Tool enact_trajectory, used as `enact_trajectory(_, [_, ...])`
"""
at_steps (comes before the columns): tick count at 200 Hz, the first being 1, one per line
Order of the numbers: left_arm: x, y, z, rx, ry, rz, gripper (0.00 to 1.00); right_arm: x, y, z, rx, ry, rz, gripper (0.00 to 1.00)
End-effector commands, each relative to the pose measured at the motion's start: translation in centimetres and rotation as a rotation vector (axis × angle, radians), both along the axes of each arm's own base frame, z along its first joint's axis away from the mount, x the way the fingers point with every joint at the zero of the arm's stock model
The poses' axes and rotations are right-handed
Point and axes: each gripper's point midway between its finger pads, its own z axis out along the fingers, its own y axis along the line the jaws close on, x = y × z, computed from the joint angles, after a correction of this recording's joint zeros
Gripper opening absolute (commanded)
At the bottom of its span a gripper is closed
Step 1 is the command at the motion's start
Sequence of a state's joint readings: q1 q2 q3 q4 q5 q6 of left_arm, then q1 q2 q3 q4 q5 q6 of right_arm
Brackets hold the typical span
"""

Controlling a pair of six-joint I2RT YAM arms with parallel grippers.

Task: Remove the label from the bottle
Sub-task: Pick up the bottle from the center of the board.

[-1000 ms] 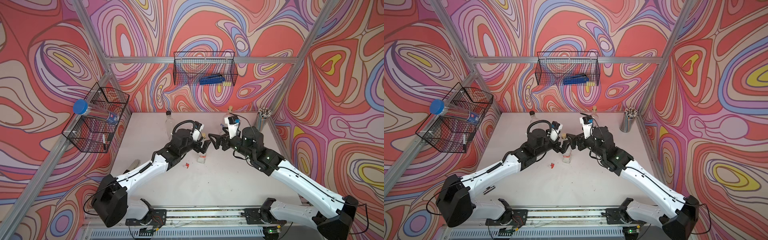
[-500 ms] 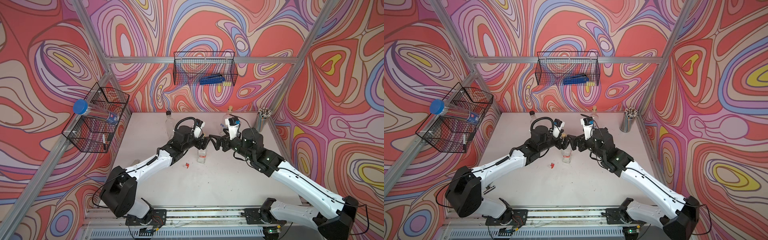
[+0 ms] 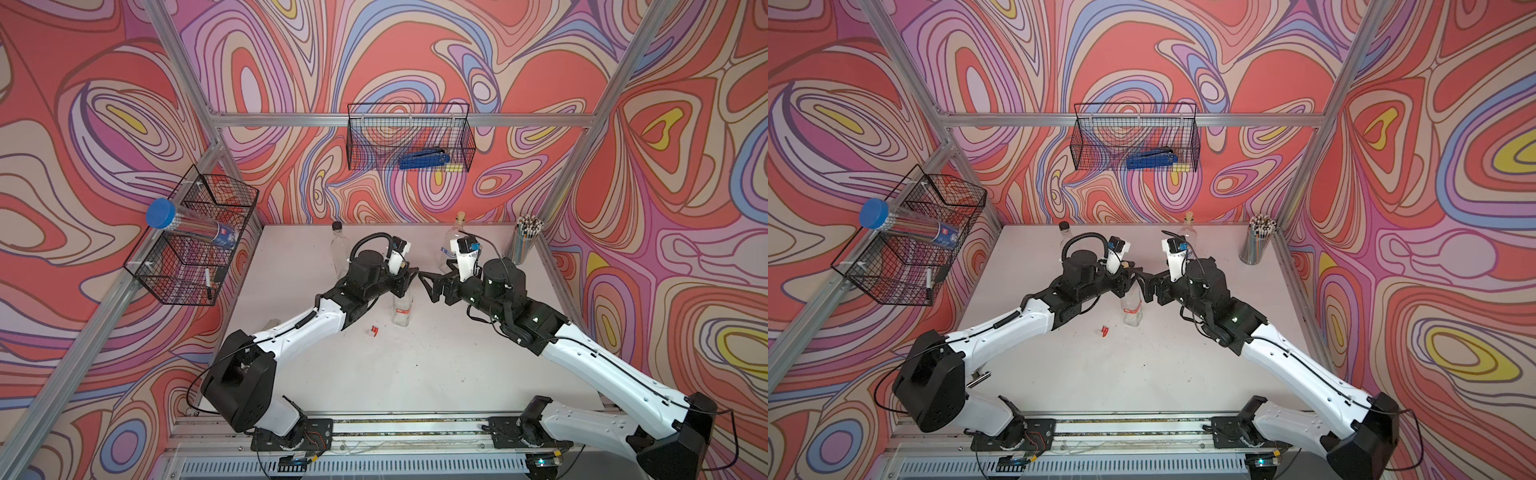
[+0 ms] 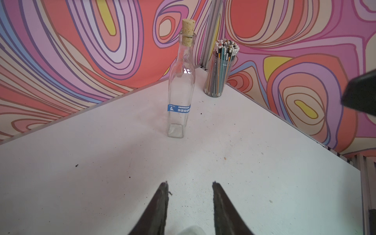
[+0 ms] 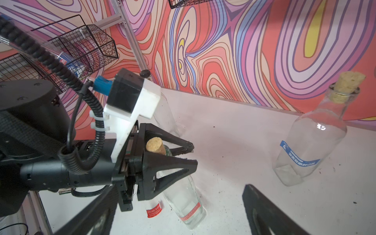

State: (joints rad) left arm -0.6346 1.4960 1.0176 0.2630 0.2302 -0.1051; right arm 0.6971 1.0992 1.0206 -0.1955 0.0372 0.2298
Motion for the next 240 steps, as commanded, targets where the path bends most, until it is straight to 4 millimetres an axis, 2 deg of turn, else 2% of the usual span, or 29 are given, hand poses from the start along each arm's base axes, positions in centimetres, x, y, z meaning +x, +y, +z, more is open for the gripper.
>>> enact_trajectory(1, [0.3, -0.2, 0.8, -0.027, -0.007, -0.002, 0.21, -0.3, -0.1, -0.4, 0.000, 0.005, -0.001, 0.98])
enact_trajectory(30, [0.4, 0.0, 0.8, -0.028, 0.002, 0.012, 0.00, -0.2, 0.0, -0.7, -0.004, 0.011, 0.000, 0.98])
enact_trajectory(60, [0.6, 0.6, 1.3, -0.041, 0.017, 0.054, 0.00, -0.2, 0.1, -1.1, -0.014, 0.022, 0.002, 0.98])
enact_trajectory(98, [1.5, 2.1, 1.5, -0.032, 0.093, 0.175, 0.00, 0.1, 0.1, -2.8, -0.054, 0.067, -0.004, 0.98])
enact_trajectory(144, [2.3, 4.1, 0.6, -0.036, 0.243, 0.352, 0.00, -0.1, 0.4, -6.6, -0.119, 0.167, 0.009, 0.98])
enact_trajectory(170, [2.4, 4.5, 0.4, -0.052, 0.324, 0.411, 0.00, -0.6, 0.8, -8.7, -0.129, 0.212, 0.035, 0.98])
enact_trajectory(189, [2.5, 4.7, 0.7, -0.066, 0.369, 0.444, 0.00, -1.4, 1.4, -9.7, -0.136, 0.222, 0.063, 0.98])
enact_trajectory(208, [2.9, 4.8, 1.1, -0.099, 0.404, 0.471, 0.00, -2.4, 2.2, -11.8, -0.196, 0.226, 0.085, 0.98])
enact_trajectory(214, [2.7, 5.0, 0.5, -0.085, 0.433, 0.484, 0.00, -2.6, 2.5, -12.3, -0.219, 0.223, 0.089, 0.98])
enact_trajectory(240, [3.0, 5.5, 0.2, -0.109, 0.471, 0.519, 0.00, -3.8, 3.5, -14.5, -0.291, 0.203, 0.097, 0.98])
